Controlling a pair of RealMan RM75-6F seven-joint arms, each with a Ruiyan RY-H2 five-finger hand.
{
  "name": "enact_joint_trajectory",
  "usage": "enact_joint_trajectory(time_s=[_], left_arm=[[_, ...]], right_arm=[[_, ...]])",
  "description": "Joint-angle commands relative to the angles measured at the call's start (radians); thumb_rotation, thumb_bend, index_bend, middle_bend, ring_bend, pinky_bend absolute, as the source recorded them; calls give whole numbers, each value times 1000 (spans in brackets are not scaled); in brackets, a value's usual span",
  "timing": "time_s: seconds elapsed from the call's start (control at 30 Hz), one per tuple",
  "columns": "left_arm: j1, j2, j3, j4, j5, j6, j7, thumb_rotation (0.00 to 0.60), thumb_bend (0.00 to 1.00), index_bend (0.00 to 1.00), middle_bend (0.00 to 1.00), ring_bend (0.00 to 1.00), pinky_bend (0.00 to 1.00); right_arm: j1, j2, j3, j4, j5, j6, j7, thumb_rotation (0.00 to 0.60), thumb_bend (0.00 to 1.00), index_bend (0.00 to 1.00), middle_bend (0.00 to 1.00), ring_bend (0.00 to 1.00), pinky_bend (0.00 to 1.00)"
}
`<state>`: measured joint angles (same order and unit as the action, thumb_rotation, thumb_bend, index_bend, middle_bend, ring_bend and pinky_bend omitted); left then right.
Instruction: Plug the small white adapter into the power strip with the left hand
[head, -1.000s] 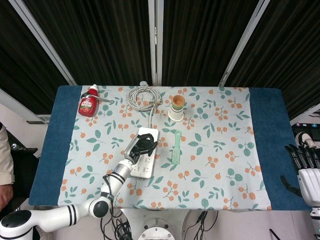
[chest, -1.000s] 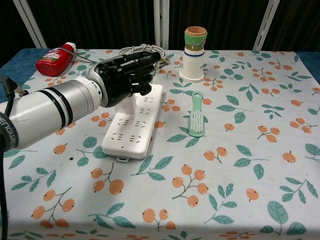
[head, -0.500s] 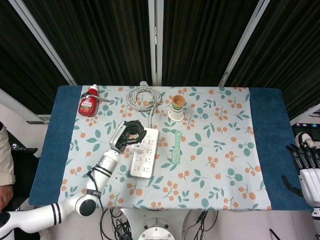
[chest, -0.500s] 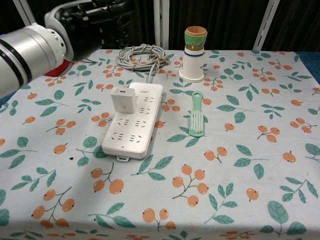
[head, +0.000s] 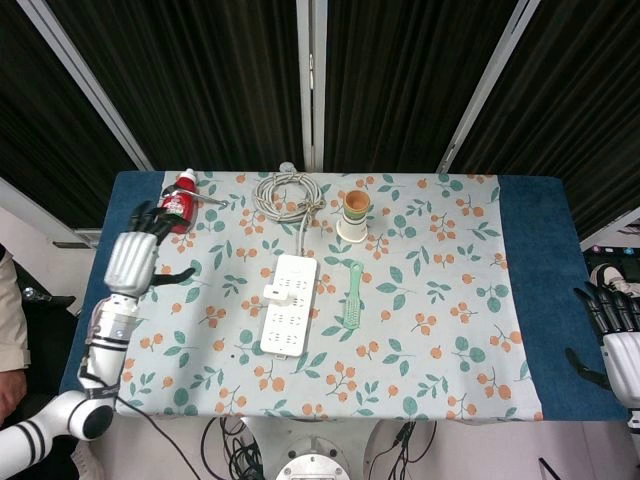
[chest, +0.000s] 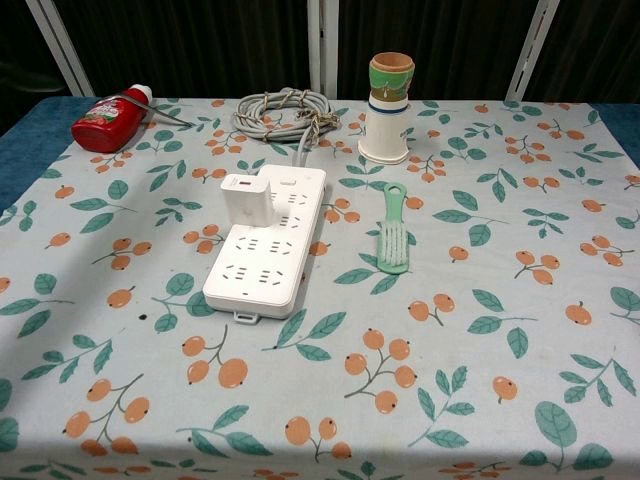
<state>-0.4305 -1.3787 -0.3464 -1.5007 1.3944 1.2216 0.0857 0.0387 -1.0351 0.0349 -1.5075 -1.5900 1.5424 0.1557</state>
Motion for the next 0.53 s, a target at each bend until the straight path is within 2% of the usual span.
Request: enact_joint_trajectory(time_s=[0.03, 0.13, 0.33, 0.53], left_arm=[[168, 166, 109, -61, -13, 155, 171, 600, 46, 195, 145, 35, 0], [225, 205, 150, -97, -17, 195, 168, 600, 47, 175, 123, 12, 0], [322, 221, 237, -127, 55, 302, 99, 600, 47, 171, 119, 3, 0], [378, 212, 289, -148, 84, 357, 117, 600, 47, 171, 118, 2, 0]], right_arm=[[3, -10, 7, 20, 4, 6, 17, 600, 135, 0, 0, 0, 0], [4, -18, 7, 33, 4, 6, 18, 600, 114, 0, 0, 0, 0], [1, -27, -2, 36, -6, 8, 15, 600, 124, 0, 0, 0, 0], [-7, -40, -14, 25, -24, 25, -7, 600, 132, 0, 0, 0, 0]])
